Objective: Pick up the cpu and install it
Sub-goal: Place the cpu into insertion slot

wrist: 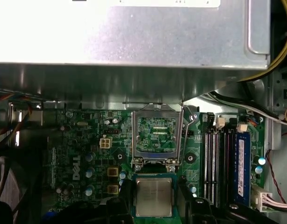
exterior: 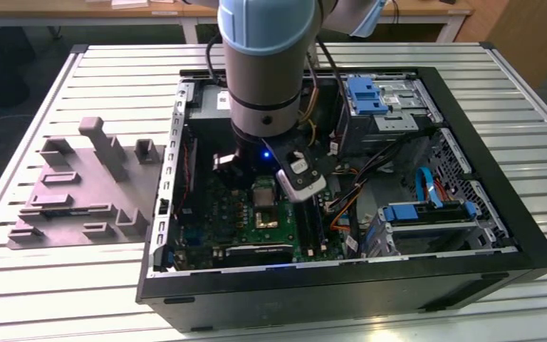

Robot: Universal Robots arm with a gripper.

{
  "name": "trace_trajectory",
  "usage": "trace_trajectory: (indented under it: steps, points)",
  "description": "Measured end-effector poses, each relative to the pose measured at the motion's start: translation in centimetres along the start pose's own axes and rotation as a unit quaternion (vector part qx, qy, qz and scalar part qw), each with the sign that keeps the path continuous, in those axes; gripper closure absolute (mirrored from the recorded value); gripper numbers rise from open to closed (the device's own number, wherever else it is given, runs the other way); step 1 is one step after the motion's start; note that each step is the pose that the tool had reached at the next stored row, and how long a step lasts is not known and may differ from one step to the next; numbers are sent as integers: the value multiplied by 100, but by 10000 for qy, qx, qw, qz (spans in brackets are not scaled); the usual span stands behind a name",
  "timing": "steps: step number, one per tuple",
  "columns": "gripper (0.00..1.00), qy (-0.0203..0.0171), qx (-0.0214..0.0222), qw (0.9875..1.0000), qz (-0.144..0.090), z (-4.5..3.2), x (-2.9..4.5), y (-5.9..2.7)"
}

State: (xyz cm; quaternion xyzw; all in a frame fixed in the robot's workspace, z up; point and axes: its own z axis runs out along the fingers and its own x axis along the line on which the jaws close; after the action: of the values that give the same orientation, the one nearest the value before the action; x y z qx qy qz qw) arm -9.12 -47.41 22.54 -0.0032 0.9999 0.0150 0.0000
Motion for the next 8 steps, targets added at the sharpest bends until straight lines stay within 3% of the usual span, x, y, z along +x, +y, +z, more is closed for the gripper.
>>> trace_trajectory:
  steps: [8]
  points:
    - [53,2,91,10000,0,27,0,-24]
